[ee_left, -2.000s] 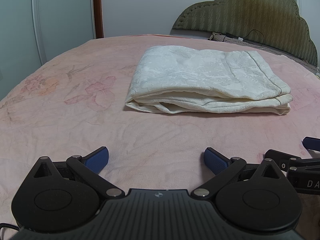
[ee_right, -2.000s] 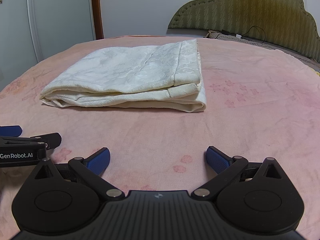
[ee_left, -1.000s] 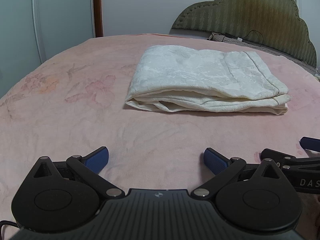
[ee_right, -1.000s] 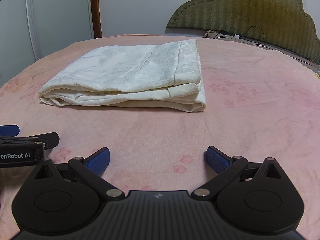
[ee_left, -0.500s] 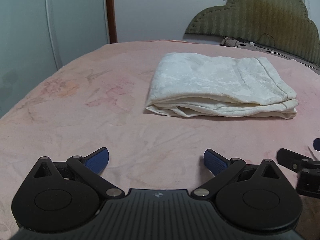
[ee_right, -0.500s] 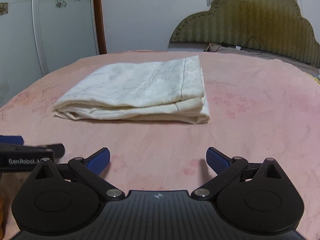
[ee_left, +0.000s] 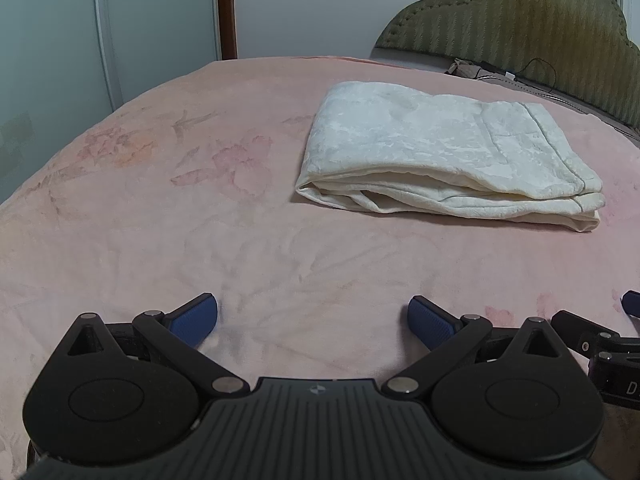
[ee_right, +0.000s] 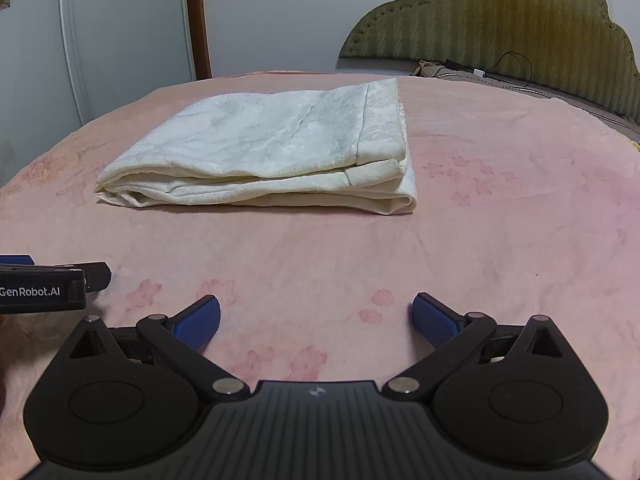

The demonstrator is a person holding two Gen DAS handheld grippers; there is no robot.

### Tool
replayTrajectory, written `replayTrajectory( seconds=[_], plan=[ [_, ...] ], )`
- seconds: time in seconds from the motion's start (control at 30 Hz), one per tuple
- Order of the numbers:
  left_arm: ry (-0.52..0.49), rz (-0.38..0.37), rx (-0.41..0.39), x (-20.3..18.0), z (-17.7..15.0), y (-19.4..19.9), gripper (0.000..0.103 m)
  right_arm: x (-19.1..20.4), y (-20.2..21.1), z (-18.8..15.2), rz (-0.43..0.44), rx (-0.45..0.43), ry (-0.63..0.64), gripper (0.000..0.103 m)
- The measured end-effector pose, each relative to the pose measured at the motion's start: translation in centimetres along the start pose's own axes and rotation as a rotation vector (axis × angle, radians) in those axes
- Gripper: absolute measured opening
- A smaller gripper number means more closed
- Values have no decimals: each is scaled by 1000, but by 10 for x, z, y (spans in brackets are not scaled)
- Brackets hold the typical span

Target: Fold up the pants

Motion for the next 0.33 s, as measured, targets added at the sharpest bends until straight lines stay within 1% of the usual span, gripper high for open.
replayTrajectory(
  seconds=[0.33],
  plan=[
    [11,-16,-26,4,-1,2,102,0,0,0,0,0,1,103]
  ],
)
Point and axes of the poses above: each gripper's, at about its wrist camera, not at the fingertips, and y roughly against the way its jaws point, x to its left, z to its top, the point moved 4 cm from there along -y, roughly the way its jaws point, and after that the axes turned 10 degrees about -y, right-handed, at the moved point
